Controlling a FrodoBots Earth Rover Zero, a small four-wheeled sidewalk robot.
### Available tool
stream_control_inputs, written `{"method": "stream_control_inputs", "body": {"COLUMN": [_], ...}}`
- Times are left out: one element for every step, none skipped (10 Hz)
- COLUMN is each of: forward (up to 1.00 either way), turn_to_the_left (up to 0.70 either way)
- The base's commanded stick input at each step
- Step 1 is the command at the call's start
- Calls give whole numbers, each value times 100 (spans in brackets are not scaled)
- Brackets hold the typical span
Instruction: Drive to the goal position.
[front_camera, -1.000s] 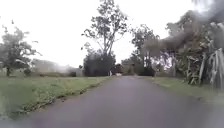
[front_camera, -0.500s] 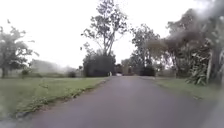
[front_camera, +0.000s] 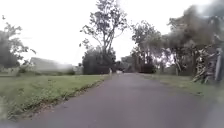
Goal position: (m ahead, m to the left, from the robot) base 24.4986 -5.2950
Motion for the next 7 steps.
{"method": "stream_control_inputs", "body": {"forward": [0, 0, 0, 0, 0, 16, 61], "turn_to_the_left": [0, 0, 0, 0, 0, 0, 0]}}
